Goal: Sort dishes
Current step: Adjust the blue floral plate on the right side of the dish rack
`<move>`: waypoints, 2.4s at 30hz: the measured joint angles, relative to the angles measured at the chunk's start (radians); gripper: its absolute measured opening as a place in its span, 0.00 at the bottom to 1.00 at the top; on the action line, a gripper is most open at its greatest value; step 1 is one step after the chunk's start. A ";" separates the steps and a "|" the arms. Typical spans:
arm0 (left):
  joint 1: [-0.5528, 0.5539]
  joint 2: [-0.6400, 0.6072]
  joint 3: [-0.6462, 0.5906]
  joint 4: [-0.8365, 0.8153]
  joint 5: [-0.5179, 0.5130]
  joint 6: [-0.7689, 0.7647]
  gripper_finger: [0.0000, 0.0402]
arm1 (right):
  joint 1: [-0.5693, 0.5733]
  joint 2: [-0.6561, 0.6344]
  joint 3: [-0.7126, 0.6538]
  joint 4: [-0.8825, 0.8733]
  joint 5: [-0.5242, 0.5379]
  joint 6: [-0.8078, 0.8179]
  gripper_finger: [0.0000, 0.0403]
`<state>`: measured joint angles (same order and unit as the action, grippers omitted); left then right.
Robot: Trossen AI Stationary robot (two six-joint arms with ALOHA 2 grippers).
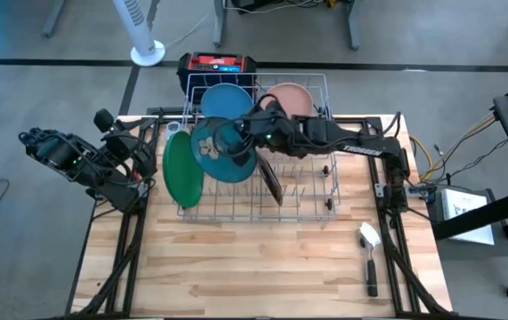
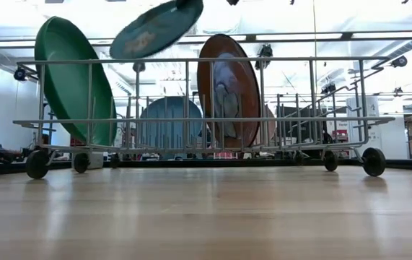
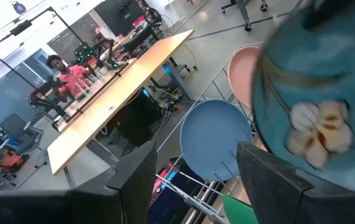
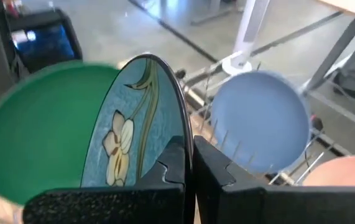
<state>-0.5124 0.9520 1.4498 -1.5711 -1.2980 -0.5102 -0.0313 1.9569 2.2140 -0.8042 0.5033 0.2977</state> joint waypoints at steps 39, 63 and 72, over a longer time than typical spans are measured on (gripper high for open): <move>0.000 0.002 0.000 0.000 0.015 0.005 0.53 | -0.001 -0.142 0.139 -0.618 0.471 0.099 0.00; 0.000 0.022 -0.008 0.007 -0.107 0.031 0.53 | -0.006 -0.145 -0.001 -0.765 0.409 0.166 0.00; 0.000 0.024 -0.013 0.007 -0.108 0.031 0.53 | -0.006 -0.144 -0.071 -0.763 0.407 0.201 0.00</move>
<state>-0.5121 0.9756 1.4372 -1.5639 -1.4055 -0.4794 -0.0376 1.8130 2.1431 -1.5677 0.9108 0.4984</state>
